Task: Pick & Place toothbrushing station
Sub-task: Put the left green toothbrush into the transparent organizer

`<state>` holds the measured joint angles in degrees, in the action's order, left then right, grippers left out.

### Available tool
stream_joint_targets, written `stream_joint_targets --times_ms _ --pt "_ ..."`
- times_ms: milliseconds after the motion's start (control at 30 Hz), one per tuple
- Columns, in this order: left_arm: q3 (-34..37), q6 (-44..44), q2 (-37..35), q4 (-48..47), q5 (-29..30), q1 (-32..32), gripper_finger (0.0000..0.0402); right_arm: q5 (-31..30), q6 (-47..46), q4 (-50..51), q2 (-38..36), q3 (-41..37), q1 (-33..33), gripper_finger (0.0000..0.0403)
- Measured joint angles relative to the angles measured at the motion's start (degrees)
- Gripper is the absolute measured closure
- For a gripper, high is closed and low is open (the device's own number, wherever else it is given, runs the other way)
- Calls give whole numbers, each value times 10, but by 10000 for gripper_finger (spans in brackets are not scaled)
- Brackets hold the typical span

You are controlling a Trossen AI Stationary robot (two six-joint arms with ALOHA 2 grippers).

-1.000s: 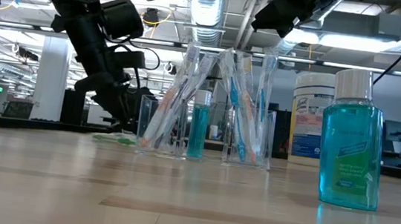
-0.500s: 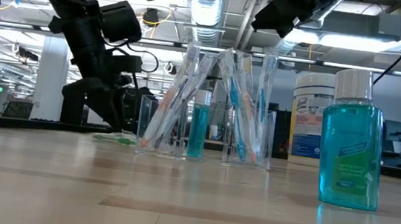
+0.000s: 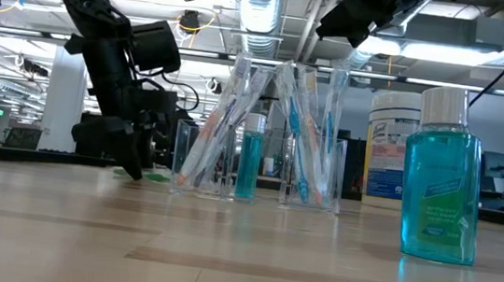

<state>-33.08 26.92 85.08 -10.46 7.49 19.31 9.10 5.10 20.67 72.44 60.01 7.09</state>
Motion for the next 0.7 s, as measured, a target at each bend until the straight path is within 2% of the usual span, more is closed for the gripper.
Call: stream_joint_targets --times_ms 300,600,700 --pt "1 -2 -5 -1 0 1 311 0 0 3 0 0 0 295" --pt "2 -15 -6 -1 0 1 385 0 0 3 0 0 0 295" --pt "1 -31 -6 -1 0 1 391 0 0 3 0 0 0 295"
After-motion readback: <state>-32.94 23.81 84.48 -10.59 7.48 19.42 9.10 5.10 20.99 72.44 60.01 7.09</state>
